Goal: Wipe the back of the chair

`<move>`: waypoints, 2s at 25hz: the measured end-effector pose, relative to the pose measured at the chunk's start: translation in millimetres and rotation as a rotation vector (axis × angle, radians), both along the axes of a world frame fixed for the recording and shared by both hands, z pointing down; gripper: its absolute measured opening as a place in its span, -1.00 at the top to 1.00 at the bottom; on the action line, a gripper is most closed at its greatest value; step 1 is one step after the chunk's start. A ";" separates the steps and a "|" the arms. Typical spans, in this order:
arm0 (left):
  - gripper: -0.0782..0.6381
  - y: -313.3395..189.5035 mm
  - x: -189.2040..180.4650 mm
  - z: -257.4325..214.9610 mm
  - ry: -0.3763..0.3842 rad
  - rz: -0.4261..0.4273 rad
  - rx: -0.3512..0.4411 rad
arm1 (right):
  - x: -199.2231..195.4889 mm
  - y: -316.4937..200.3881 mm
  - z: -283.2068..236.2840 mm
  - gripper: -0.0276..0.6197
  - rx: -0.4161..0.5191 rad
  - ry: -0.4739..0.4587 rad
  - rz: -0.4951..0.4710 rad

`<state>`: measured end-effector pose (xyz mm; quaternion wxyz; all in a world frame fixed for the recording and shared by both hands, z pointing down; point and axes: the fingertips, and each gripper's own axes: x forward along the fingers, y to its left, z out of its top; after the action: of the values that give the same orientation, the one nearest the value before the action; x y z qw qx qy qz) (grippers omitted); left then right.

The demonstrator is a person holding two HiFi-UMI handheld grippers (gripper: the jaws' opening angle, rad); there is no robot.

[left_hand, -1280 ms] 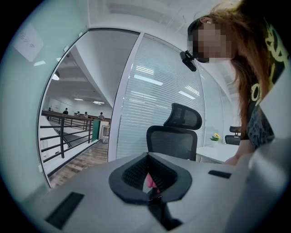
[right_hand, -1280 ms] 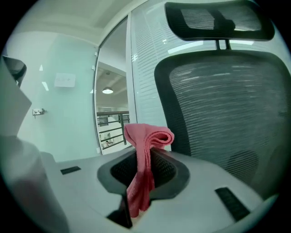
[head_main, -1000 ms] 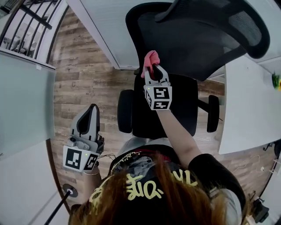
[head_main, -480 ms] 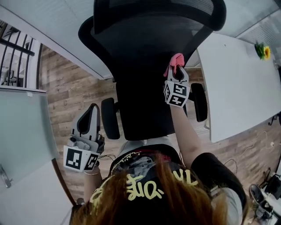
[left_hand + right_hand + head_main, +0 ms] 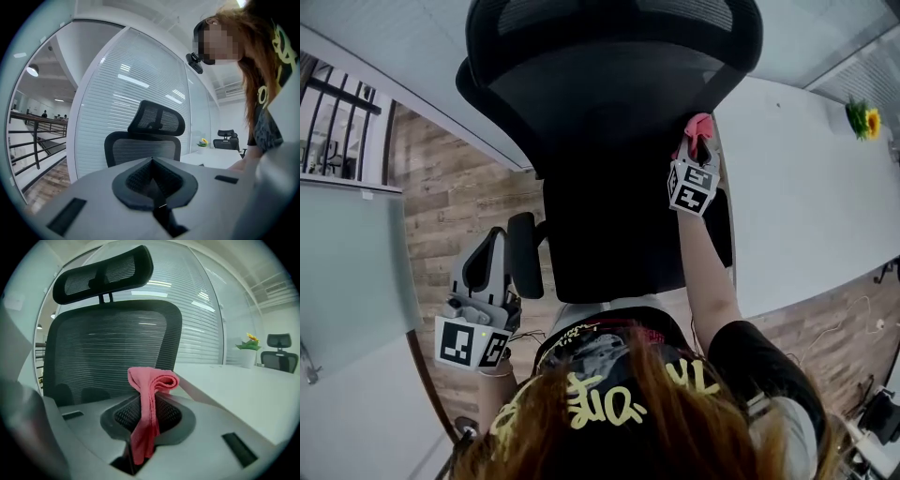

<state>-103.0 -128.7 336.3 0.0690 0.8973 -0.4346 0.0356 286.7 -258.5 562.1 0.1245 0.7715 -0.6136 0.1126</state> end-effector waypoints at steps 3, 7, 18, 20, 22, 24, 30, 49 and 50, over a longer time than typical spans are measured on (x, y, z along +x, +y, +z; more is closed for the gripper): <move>0.81 2.9 2.1 -1.9 -0.006 -0.027 0.003 | 6.8 -6.9 5.4 0.70 -0.011 -0.005 -0.008; 0.81 8.4 2.8 0.3 -0.014 -0.059 -0.001 | 6.9 -14.1 14.5 0.70 -0.003 -0.009 -0.028; 0.81 18.1 6.6 1.9 -0.028 -0.078 -0.009 | -11.8 -10.5 33.8 0.70 -0.028 -0.055 -0.056; 0.81 17.3 5.8 3.0 -0.025 -0.075 -0.013 | -24.5 -12.8 35.8 0.70 -0.034 -0.066 -0.074; 0.81 15.9 5.1 3.3 -0.023 -0.070 -0.017 | -44.4 -17.6 38.0 0.70 -0.043 -0.069 -0.114; 0.81 14.9 3.4 2.6 -0.026 -0.066 -0.016 | -66.0 -22.0 39.5 0.70 -0.052 -0.068 -0.151; 0.81 13.2 -18.6 3.3 -0.036 -0.074 -0.017 | -110.7 -28.2 37.7 0.70 -0.050 -0.136 -0.125; 0.81 7.4 -123.5 16.8 -0.029 -0.137 -0.040 | -284.6 -48.3 36.9 0.70 -0.044 -0.168 -0.280; 0.81 7.8 -128.9 17.4 -0.028 -0.142 -0.040 | -289.9 -48.9 37.1 0.70 -0.044 -0.170 -0.278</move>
<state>-231.9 -120.9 353.7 0.0832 0.8620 -0.4974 0.0517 -3.2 -307.4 599.2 0.1033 0.6641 -0.7200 0.1729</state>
